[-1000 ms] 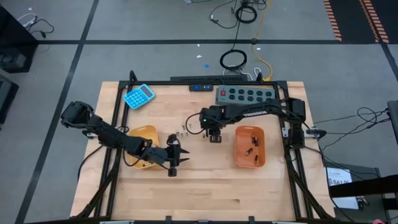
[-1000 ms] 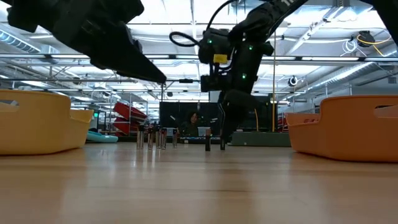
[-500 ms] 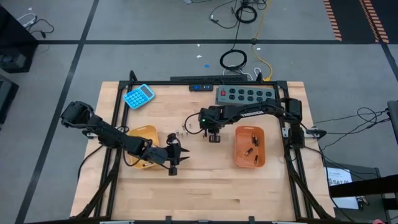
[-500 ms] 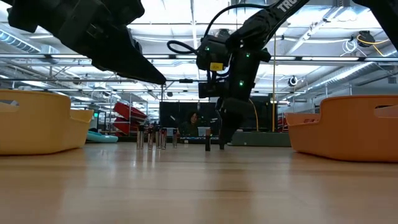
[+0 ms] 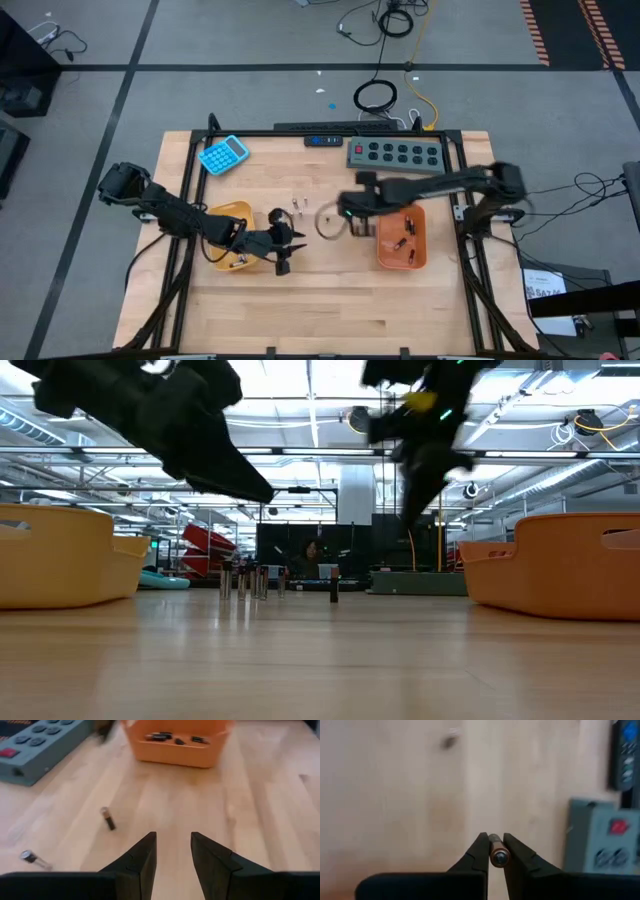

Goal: Sort batteries
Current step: Put the brown battery into the orange bin, then put the silver battery into the yellow bin

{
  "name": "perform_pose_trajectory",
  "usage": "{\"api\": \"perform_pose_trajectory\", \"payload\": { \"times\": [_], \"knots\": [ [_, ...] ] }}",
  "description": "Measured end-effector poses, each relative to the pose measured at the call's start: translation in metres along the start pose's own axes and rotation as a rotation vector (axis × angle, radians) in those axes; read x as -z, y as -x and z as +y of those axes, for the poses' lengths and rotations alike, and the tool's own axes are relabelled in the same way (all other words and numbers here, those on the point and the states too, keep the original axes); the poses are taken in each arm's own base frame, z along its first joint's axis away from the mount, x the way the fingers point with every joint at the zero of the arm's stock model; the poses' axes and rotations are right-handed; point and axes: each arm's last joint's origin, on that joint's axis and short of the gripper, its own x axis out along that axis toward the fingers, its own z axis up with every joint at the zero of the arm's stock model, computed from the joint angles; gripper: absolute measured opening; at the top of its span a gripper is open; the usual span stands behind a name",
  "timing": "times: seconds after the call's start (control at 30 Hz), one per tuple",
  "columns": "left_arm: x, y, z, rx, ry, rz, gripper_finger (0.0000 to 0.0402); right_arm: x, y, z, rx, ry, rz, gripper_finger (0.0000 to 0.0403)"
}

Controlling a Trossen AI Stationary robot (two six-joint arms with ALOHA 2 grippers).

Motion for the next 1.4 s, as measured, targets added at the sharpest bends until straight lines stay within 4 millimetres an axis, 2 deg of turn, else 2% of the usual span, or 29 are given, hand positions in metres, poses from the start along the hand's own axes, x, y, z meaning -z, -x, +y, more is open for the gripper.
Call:
{"api": "perform_pose_trajectory", "payload": {
  "times": [0.1,0.2,0.37,0.47,0.57,0.67,0.8,0.9,0.97,1.1,1.2,1.3,1.4],
  "knots": [
    [0.001,-0.003,0.009,-0.034,0.025,0.03,0.0132,0.025,0.021,0.017,-0.031,-0.06,0.001,0.0016],
    [0.002,-0.005,0.013,-0.051,0.026,0.046,0.0132,0.058,0.026,0.031,-0.042,-0.14,0.039,0.0017],
    [-0.003,-0.008,0.018,-0.02,0.039,0.051,0.0132,0.106,0.01,0.049,-0.084,-0.324,0.053,0.006],
    [-0.003,-0.008,0.019,-0.008,0.043,0.054,0.0132,0.12,-0.001,0.054,-0.108,-0.365,0.062,0.0104],
    [-0.002,-0.007,0.019,-0.042,0.041,0.06,0.0132,0.117,0.002,0.053,-0.114,-0.386,0.064,0.0144],
    [0.0,0.002,0.02,-0.113,0.013,0.095,0.0131,0.101,0.017,0.051,-0.072,-0.395,-0.033,0.0165],
    [-0.004,0.024,0.028,-0.138,0.057,0.152,0.0131,0.074,0.041,0.05,0.058,-0.333,-0.256,0.0164],
    [-0.006,0.039,0.036,-0.132,0.117,0.193,0.0131,0.059,0.046,0.046,0.121,-0.281,-0.398,0.0154],
    [-0.005,0.043,0.042,-0.114,0.143,0.235,0.0131,0.049,0.04,0.04,0.145,-0.257,-0.469,0.0147],
    [0.003,0.043,0.054,-0.119,0.131,0.356,0.0131,0.035,0.016,0.027,0.198,-0.21,-0.586,0.0139],
    [0.009,0.039,0.064,-0.133,0.135,0.437,0.0131,0.028,-0.003,0.018,0.158,-0.199,-0.668,0.0139],
    [0.011,0.035,0.071,-0.146,0.136,0.46,0.0132,0.025,-0.016,0.011,0.146,-0.192,-0.682,0.0139],
    [0.012,0.03,0.078,-0.128,0.137,0.478,0.0132,0.025,-0.02,0.006,0.147,-0.182,-0.68,0.0139]
  ]
}}
